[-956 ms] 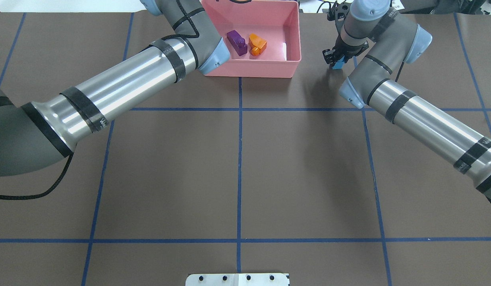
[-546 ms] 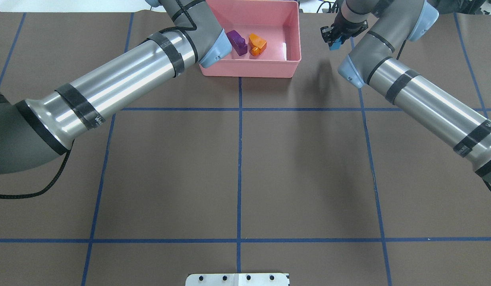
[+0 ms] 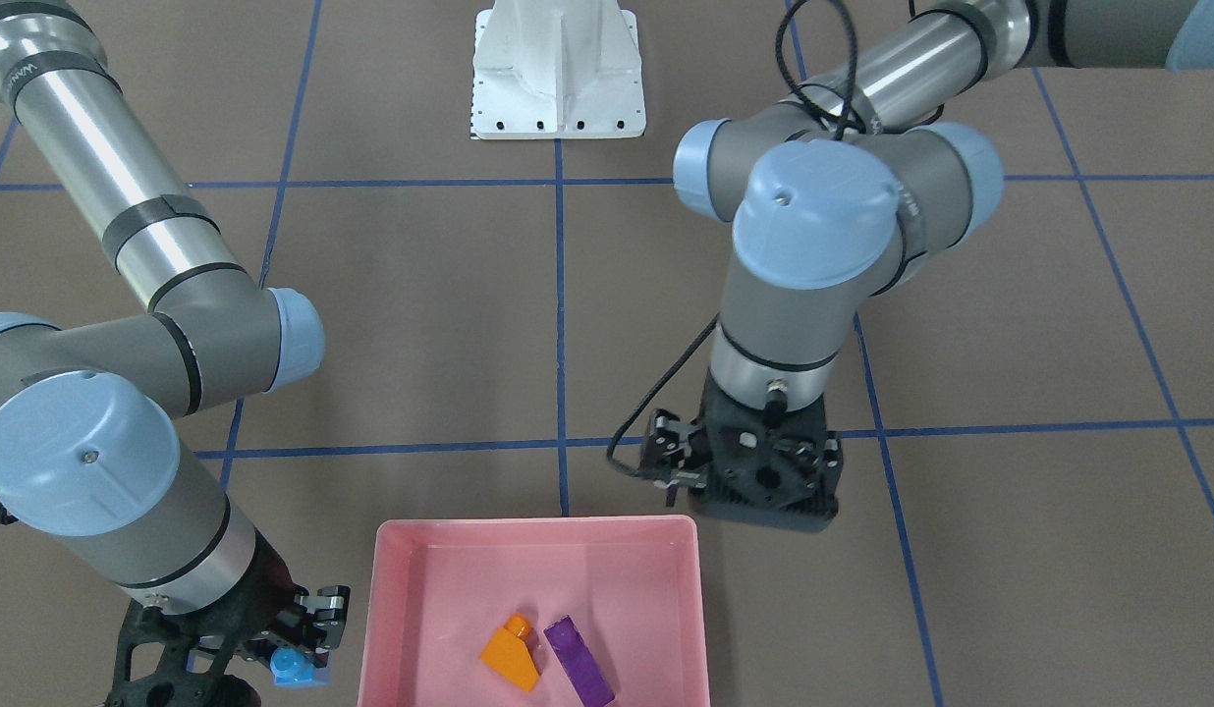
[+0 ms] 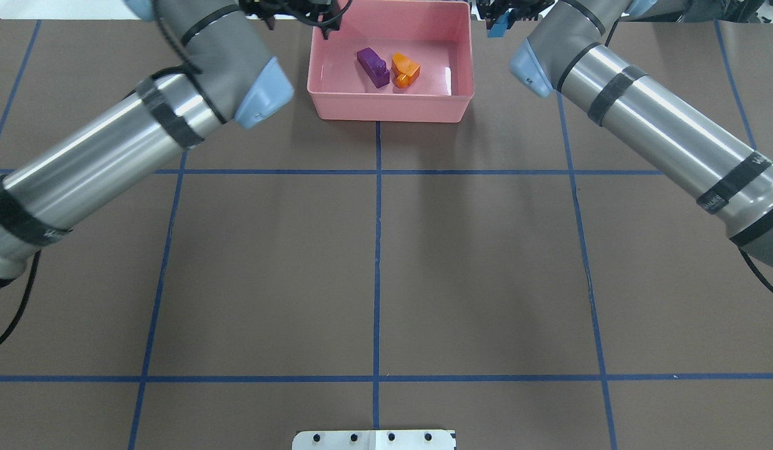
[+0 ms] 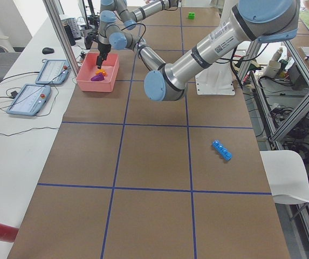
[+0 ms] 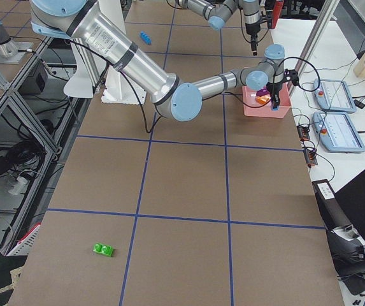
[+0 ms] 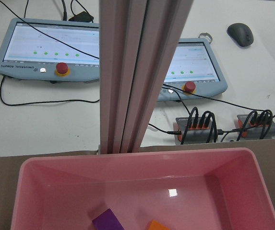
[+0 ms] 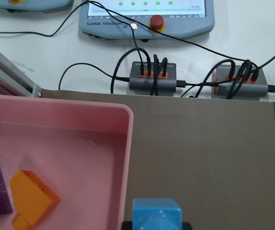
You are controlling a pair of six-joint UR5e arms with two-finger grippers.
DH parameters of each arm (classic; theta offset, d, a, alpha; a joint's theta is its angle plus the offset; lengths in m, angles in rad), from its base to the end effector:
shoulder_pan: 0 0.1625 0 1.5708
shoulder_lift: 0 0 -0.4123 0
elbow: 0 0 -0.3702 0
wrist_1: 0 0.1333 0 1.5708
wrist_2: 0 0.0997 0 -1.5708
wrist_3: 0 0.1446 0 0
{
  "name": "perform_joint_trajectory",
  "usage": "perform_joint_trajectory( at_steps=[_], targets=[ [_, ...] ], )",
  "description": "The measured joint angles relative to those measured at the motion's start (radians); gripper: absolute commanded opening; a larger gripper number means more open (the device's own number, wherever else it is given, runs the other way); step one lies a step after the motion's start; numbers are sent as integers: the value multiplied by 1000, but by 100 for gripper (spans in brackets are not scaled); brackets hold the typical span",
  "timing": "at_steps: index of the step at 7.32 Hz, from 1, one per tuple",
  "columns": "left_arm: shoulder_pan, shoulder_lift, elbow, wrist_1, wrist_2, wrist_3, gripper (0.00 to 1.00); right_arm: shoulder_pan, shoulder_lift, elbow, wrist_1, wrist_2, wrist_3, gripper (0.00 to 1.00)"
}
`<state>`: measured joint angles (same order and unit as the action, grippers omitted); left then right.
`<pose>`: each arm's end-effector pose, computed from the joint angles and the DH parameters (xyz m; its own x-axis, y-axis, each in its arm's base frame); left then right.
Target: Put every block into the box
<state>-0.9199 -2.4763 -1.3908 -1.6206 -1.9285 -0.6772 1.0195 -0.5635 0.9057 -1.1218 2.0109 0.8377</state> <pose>0.3992 -0.6606 0.1983 0.7362 0.2382 -0.6335 0.0367 0.9206 0.3888 -0.3896 -0.7705 0.2796 0.6831 -0.0448 0.7289 -0.2083 0.9447 0.2534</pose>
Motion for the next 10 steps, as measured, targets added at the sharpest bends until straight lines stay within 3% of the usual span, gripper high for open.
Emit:
perform_joint_trajectory(
  at_steps=[2, 5, 6, 7, 9, 10],
  targets=[
    [-8, 295, -334, 155, -16, 200, 100, -22, 83, -72, 5, -50, 49, 0],
    [-13, 668, -651, 183, -76, 348, 100, -76, 152, -188, 106, -124, 106, 0],
    [-15, 766, -720, 183, -97, 385, 100, -89, 163, -199, 126, -130, 120, 58],
    [-15, 847, -776, 182, -108, 409, 100, -98, 171, -203, 134, -132, 127, 98],
    [-5, 992, -846, 133, -123, 423, 100, -113, 181, -204, 138, -146, 139, 99],
    [23, 1093, -854, 28, -126, 422, 100, -117, 185, -204, 138, -152, 148, 99]
  ],
)
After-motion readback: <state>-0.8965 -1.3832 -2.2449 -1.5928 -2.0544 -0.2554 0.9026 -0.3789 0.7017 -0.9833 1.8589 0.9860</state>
